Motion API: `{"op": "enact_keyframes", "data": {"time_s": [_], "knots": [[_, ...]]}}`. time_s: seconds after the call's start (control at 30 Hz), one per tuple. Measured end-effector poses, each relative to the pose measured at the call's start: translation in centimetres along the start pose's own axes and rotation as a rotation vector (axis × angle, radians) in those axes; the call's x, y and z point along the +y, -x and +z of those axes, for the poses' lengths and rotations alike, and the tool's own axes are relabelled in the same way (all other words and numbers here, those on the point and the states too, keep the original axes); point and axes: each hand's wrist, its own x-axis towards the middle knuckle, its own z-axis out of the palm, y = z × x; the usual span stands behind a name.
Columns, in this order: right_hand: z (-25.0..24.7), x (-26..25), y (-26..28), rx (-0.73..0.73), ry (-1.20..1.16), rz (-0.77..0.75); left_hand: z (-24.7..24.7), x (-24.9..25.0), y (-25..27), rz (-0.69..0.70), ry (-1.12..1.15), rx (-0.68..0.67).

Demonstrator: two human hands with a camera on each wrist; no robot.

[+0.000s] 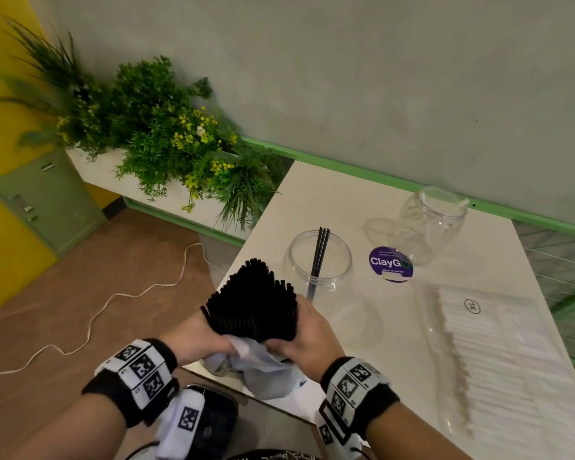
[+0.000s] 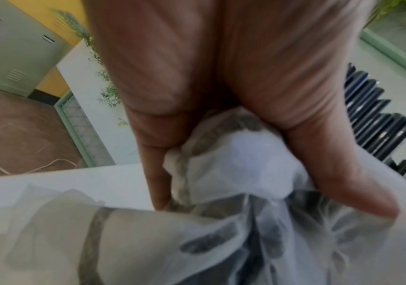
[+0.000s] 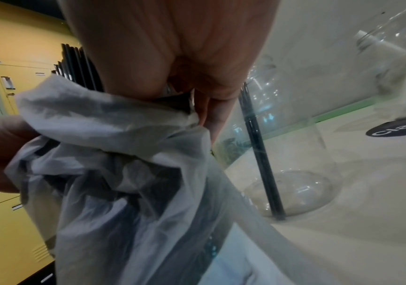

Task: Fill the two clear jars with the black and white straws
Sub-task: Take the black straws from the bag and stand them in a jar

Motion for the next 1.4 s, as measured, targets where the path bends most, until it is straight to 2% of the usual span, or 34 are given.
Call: {"op": "enact_keyframes", "data": {"time_s": [0.17,0.33,0.57,0.7,0.77,0.9,1.1,1.4], "knots": [[0.8,-1.0,-0.9,0.022,0.017,0.007,-1.9,-0.8,-0.5,-0.015,-0.127,-0.021],[0.8,-1.3,-1.7,0.117,0.061,-0.014,-2.1,-0.6,-1.1,0.025,0.086,0.051],[1.4,-0.1,-2.6,0.076,0.127,0.01,-1.9,-0.6,-2.4,-0.064,0.231,-0.053],[1.6,0.1,-3.0,0.069,0.125,-0.004,-2.3,-1.2,-2.1,0.04,0.15,-0.184],[1.8,0.2,-3.2,0.065,0.131,-0.016,-2.0,-1.6,-2.4,0.087,0.109,-0.133],[1.9,-0.1,-3.5,0.05,0.153,-0.087,-1.0,-1.9,-3.1,0.156,0.064,0.075],[1.1,-0.6,-3.2,-0.021,0.079,-0.175,-1.0,-0.8,-2.7,0.127,0.198,0.033],[1.4,-1.4,-3.7,0.083,0.077,-0.203,-0.7,0.0,-2.6,0.151,0.312,0.129]]}}
